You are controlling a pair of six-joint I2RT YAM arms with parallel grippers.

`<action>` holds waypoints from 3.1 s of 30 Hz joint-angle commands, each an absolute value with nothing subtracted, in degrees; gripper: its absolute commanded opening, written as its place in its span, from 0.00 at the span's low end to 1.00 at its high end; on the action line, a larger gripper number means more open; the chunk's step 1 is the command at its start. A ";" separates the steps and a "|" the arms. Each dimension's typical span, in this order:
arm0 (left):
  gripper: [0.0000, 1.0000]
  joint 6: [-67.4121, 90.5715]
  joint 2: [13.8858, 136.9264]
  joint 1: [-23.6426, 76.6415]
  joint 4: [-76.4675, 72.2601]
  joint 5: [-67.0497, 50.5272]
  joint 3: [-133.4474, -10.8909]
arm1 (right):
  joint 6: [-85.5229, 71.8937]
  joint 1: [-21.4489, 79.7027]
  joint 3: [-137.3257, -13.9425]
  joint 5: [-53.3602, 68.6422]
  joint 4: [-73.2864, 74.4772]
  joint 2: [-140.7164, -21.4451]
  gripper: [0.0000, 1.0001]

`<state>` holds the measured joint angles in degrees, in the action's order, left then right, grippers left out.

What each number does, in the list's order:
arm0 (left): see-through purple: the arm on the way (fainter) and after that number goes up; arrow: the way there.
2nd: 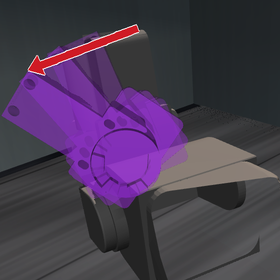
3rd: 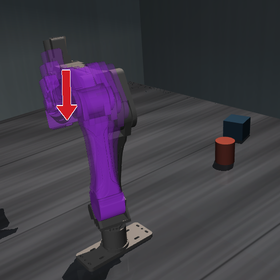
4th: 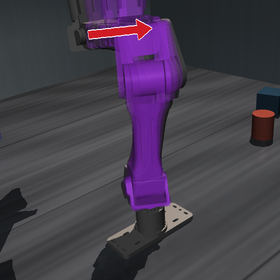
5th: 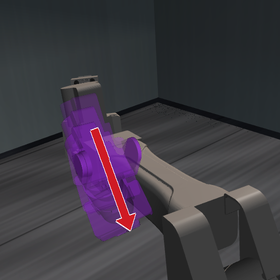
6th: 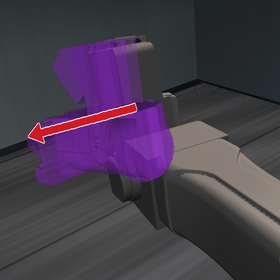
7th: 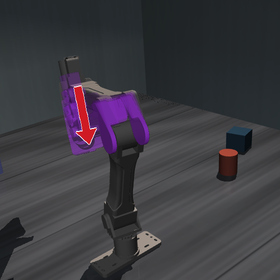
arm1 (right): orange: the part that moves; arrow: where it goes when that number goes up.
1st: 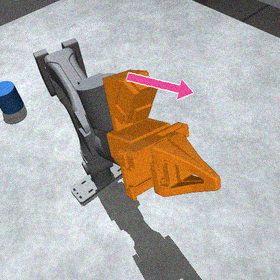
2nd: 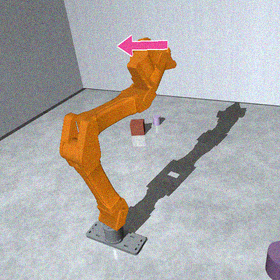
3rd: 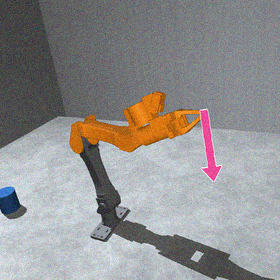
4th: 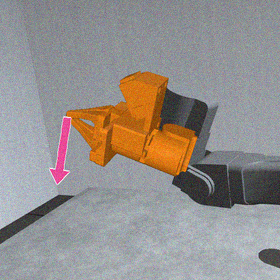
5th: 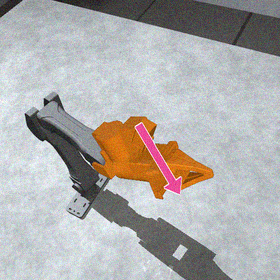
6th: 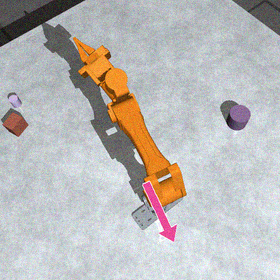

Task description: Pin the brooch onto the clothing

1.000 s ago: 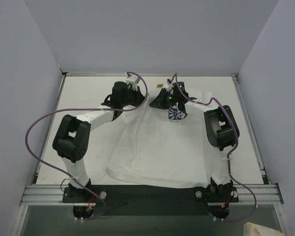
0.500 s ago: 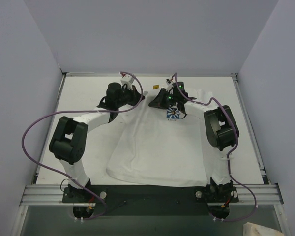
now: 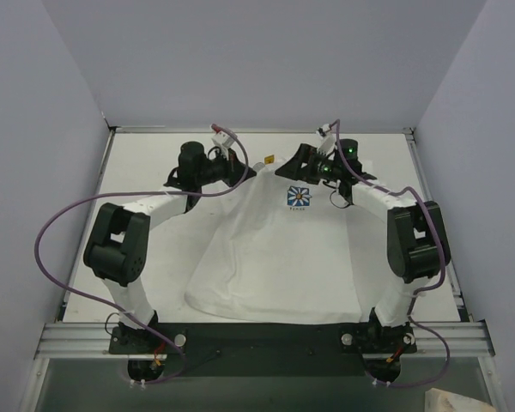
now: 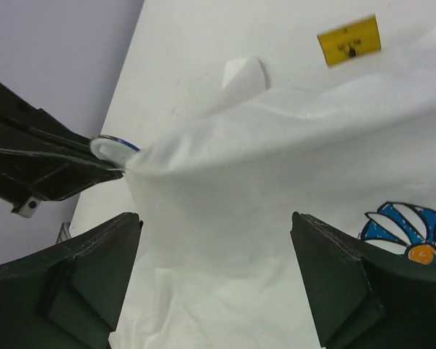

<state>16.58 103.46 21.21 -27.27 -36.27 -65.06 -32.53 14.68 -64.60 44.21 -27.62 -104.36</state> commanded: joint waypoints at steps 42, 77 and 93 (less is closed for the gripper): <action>0.00 14.94 98.44 17.49 -35.16 -58.80 -64.51 | -24.38 18.37 -73.38 74.19 -31.43 -106.27 0.59; 0.00 18.02 98.79 17.05 -37.62 -60.03 -64.07 | -18.99 19.51 -78.13 66.10 -21.09 -106.79 0.48; 0.00 18.81 99.49 17.49 -37.97 -60.73 -64.42 | -25.05 17.84 -78.49 65.48 -27.33 -108.02 0.50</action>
